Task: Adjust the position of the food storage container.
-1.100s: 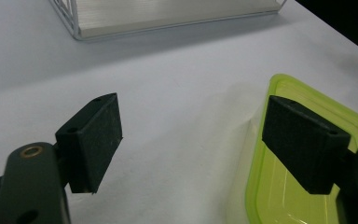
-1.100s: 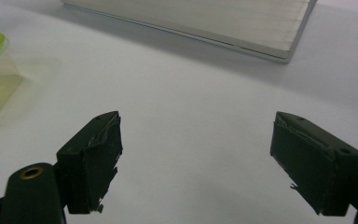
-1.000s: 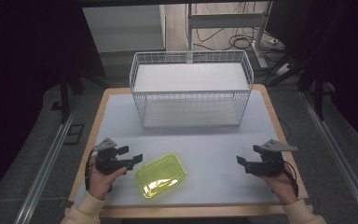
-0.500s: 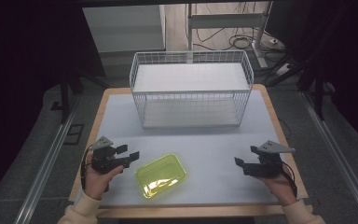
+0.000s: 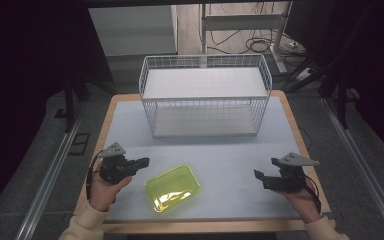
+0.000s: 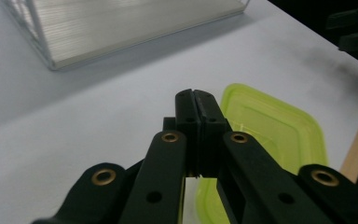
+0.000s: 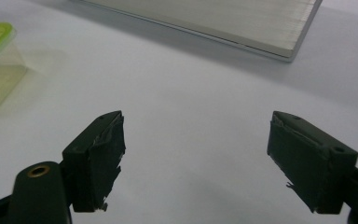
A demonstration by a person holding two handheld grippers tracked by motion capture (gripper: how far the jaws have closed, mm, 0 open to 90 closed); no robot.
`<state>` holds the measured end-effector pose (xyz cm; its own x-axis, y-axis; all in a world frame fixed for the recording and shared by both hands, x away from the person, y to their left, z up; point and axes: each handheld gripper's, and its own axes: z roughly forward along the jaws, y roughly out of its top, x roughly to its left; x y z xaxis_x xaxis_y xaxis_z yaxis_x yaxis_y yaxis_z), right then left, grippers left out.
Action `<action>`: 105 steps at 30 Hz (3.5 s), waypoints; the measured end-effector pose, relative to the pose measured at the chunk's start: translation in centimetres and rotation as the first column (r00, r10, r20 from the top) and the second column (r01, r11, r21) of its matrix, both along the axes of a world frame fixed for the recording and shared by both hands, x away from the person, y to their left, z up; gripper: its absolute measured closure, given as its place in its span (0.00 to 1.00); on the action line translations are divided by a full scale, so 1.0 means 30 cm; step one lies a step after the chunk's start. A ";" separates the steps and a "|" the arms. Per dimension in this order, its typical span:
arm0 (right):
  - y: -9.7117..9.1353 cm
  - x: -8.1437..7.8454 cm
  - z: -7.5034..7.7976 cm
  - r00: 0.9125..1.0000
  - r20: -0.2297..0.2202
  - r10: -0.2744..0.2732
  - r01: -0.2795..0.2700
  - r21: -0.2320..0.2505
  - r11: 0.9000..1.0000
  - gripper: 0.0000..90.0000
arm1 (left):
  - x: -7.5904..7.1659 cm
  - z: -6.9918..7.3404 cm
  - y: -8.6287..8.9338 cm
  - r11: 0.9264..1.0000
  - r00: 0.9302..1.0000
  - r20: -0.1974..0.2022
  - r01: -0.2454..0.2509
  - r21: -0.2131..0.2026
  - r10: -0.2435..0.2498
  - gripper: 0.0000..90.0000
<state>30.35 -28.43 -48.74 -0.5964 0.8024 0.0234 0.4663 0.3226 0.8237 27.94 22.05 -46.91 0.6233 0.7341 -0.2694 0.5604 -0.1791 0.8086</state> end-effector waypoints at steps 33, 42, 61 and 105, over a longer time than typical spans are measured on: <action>-0.002 -0.005 -0.010 1.000 -0.006 0.006 -0.006 -0.026 1.000 0.22 | -0.178 -0.034 -0.258 0.933 0.933 -0.108 0.352 0.074 -0.344 1.00; 0.001 -0.003 -0.014 1.000 -0.010 0.002 -0.003 -0.035 0.999 0.22 | -0.233 -0.072 -0.273 0.913 0.917 -0.144 0.389 0.126 -0.371 1.00; -0.002 -0.001 -0.019 1.000 -0.009 -0.003 0.003 -0.047 0.999 0.22 | -0.259 -0.122 -0.279 0.901 0.924 -0.178 0.372 0.224 -0.338 1.00; -0.006 0.002 -0.021 1.000 -0.010 -0.005 0.004 -0.055 0.998 0.22 | -0.211 -0.061 -0.140 0.956 0.967 -0.114 0.244 0.164 -0.227 1.00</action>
